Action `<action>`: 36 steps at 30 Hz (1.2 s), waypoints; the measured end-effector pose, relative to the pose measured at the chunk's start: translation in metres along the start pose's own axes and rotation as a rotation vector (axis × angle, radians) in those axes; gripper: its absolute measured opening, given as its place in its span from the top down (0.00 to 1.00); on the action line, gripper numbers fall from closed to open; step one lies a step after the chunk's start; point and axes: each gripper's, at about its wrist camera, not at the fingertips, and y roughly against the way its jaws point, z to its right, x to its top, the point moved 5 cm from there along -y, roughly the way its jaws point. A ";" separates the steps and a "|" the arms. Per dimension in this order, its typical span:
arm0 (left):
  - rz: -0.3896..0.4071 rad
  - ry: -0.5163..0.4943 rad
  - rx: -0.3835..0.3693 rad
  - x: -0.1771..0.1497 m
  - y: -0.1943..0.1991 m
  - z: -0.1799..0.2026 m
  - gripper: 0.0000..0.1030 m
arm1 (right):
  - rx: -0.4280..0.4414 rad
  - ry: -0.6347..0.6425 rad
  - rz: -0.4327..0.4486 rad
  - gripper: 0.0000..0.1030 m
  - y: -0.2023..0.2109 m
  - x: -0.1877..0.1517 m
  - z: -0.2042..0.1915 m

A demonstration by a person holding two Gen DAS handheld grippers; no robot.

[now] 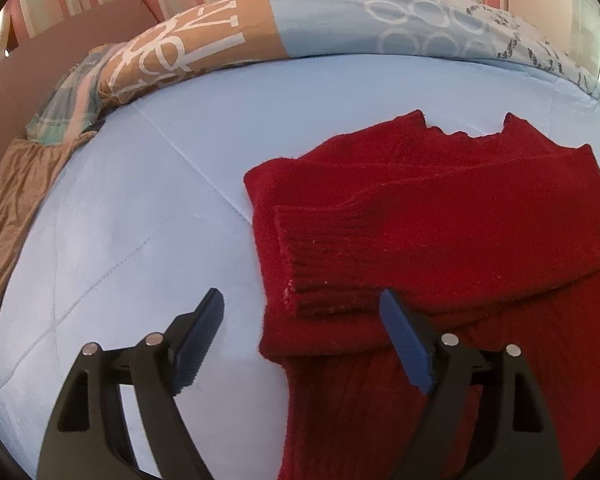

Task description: Fold small clothes

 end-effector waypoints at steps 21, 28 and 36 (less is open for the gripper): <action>0.016 -0.029 0.025 0.005 0.033 0.014 0.02 | -0.011 0.042 0.098 0.11 0.041 0.005 -0.009; 0.099 0.016 -0.042 0.007 0.060 0.014 0.02 | 0.010 0.042 0.146 0.11 0.054 0.005 -0.016; 0.049 0.019 -0.086 -0.013 0.077 0.021 0.02 | 0.017 0.055 0.176 0.12 0.070 -0.008 -0.018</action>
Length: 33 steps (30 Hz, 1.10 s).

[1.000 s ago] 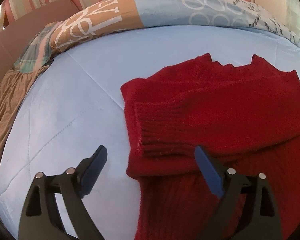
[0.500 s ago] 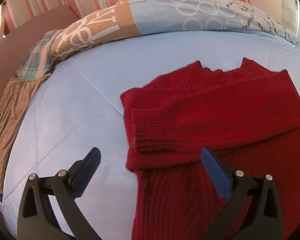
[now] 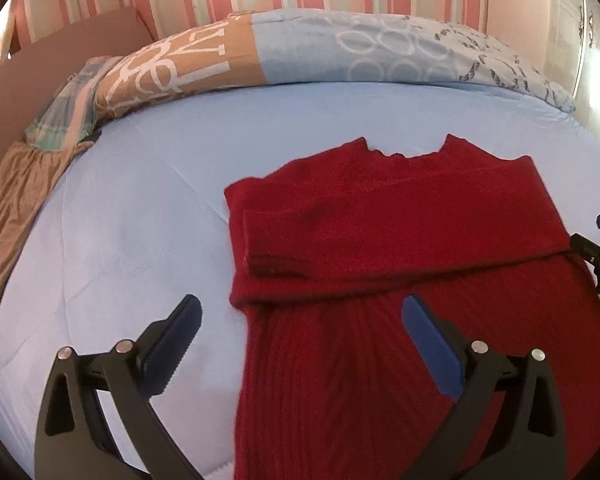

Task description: Fold small clothes

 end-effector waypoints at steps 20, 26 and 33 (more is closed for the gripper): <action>-0.091 0.059 -0.168 -0.089 0.070 -0.005 0.02 | 0.073 -0.100 -0.028 0.15 0.098 -0.067 -0.014; -0.118 0.035 -0.171 -0.125 0.088 0.001 0.02 | 0.055 -0.054 -0.023 0.15 0.134 -0.092 -0.029; -0.126 -0.111 -0.112 -0.161 0.112 0.037 0.02 | 0.058 -0.081 -0.035 0.15 0.155 -0.116 -0.034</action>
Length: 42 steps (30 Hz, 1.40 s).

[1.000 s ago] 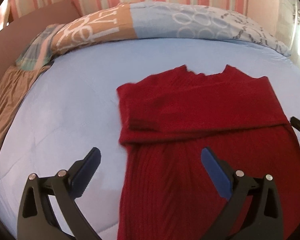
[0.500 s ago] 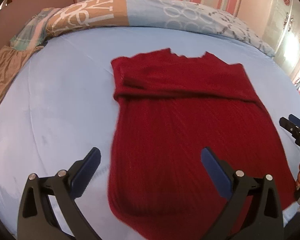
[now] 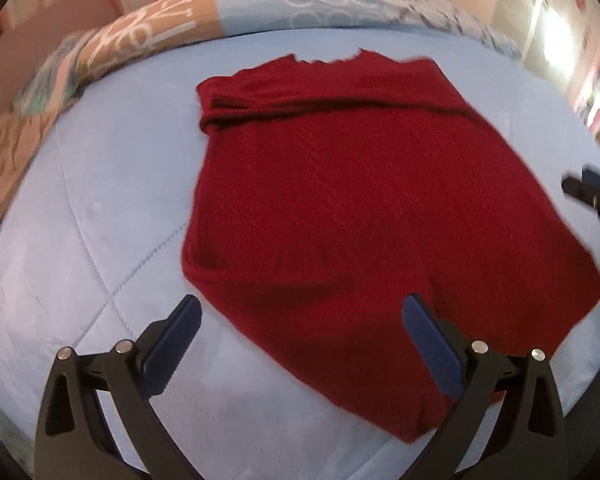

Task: Fold small clothes
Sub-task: 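Move both tools down to the sweater hem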

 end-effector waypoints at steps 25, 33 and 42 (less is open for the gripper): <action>-0.015 -0.055 0.044 -0.022 -0.015 0.037 0.02 | -0.004 -0.028 -0.025 0.24 0.024 -0.038 -0.011; -0.017 -0.027 0.033 -0.036 -0.013 0.035 0.30 | -0.007 -0.029 -0.029 0.26 0.025 -0.047 -0.018; -0.032 -0.081 0.040 -0.048 -0.001 0.037 0.63 | -0.029 -0.023 -0.024 0.26 0.029 -0.052 -0.021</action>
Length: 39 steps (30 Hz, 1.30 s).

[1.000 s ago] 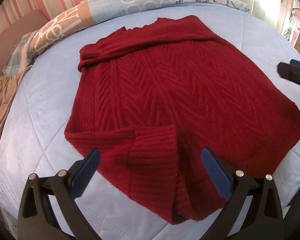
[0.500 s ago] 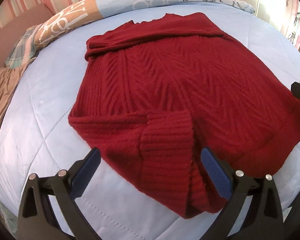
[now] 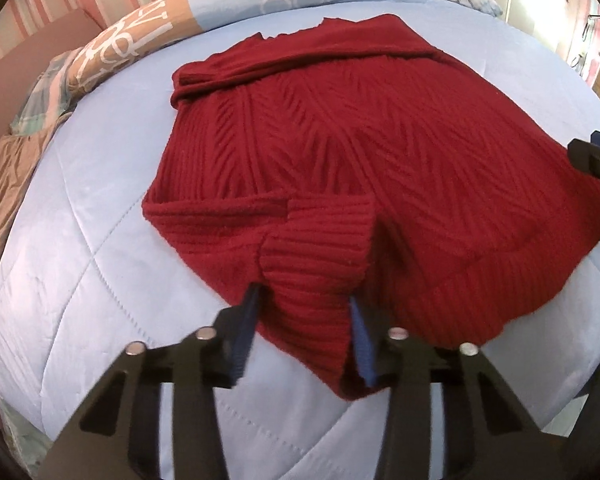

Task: Fold small clothes
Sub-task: 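Move both tools down to the sweater hem, then pinch the ribbed hem with the left tool while the right tool closes on the hem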

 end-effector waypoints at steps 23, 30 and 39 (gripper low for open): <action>-0.105 0.202 -0.023 -0.102 0.027 -0.066 0.79 | -0.008 0.067 -0.036 0.27 -0.014 -0.017 -0.017; -0.002 0.190 -0.015 -0.069 0.048 -0.071 0.34 | -0.015 0.067 -0.017 0.27 -0.010 -0.009 -0.013; -0.036 0.197 -0.076 -0.055 0.022 -0.069 0.23 | -0.030 0.102 -0.009 0.27 -0.006 -0.011 -0.016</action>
